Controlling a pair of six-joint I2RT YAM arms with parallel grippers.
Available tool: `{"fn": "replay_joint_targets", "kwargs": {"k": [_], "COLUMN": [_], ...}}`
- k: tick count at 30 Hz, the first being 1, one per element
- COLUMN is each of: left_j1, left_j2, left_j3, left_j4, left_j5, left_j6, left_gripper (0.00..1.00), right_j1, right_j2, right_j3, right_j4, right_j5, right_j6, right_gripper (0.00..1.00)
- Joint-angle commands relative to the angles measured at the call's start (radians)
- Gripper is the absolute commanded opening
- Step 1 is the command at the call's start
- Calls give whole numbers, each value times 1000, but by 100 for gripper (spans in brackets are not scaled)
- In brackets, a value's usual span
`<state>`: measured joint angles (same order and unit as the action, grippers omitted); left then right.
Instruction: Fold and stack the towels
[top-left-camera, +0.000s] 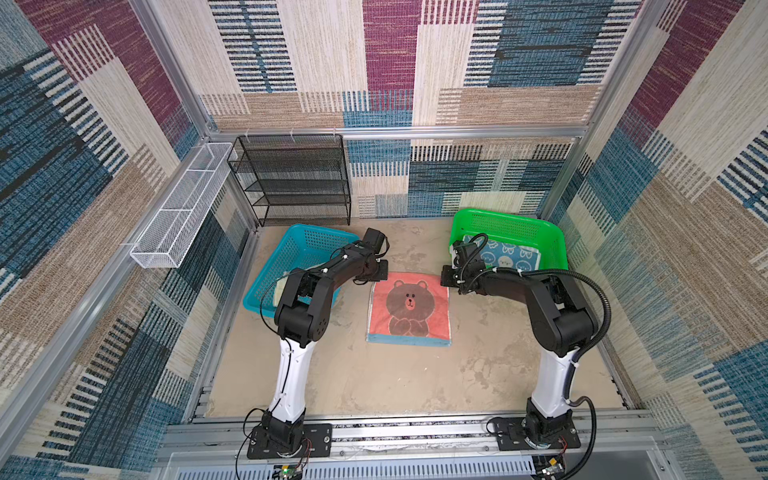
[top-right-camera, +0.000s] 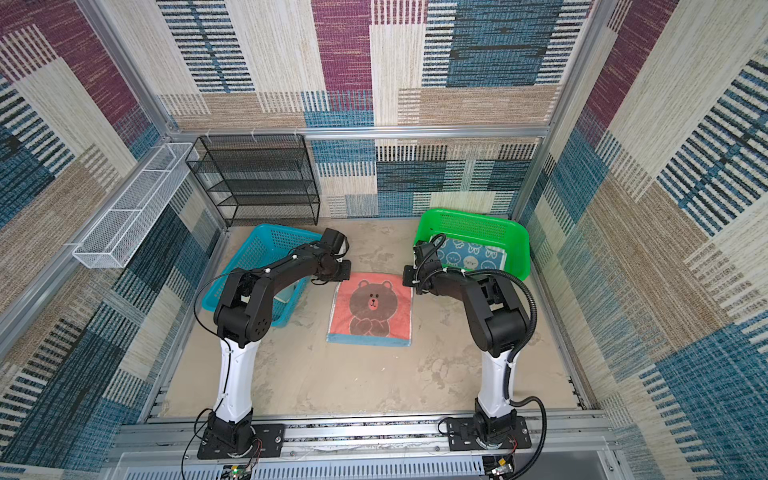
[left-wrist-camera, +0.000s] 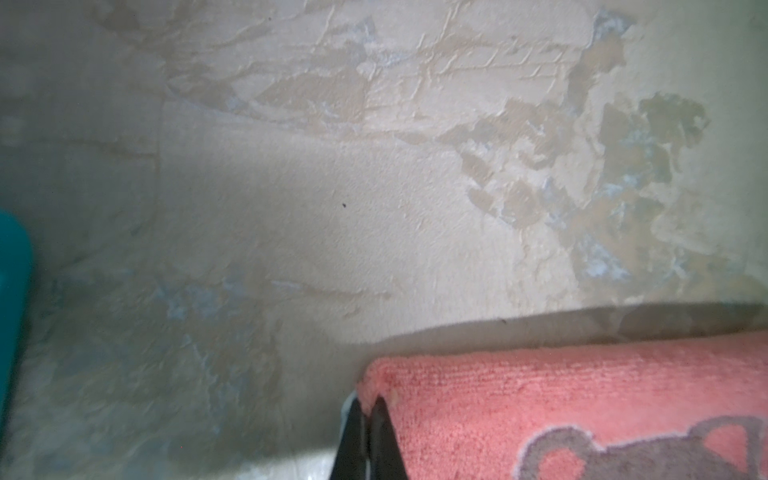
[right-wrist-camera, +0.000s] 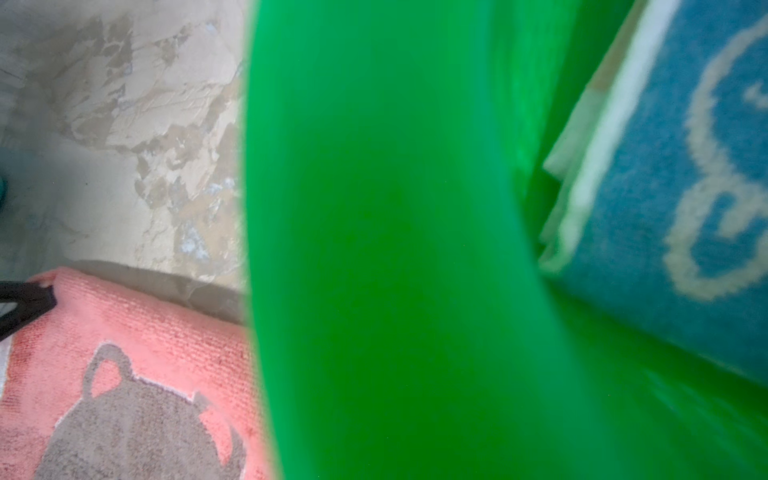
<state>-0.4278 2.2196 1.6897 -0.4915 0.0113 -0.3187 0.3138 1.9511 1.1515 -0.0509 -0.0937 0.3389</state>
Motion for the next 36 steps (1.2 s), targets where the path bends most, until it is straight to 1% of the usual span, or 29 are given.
{"fn": "replay_joint_targets", "kwargs": {"k": [1,7,13,23,27,31,36], "left_j1": [1,1,0,0,0,-3,-34], "left_j2": [-14,-106,-247,-427,-487,-541,-604], "left_j3": [-3,-89,-230,-399,-467,-538,-637], "left_j4": [-16,47,183,355,387,397,397], "left_j5": [25,15,-9,-31,-24,26,30], "left_j6": [1,26,67,130,130,120,91], "left_gripper": [0,0,0,0,0,0,0], "right_j1": [0,0,0,-6,-6,-6,-7], "right_j2": [-21,-76,-157,-264,-308,-353,-427], "right_j3": [-5,-41,-70,-109,-148,-194,-279], "right_j4": [27,55,75,98,106,100,100], "right_j5": [-11,-10,-25,-20,-45,-88,-131], "right_j6": [-8,-18,-32,-65,-69,-74,-69], "right_gripper": [1,0,0,0,0,0,0]}}
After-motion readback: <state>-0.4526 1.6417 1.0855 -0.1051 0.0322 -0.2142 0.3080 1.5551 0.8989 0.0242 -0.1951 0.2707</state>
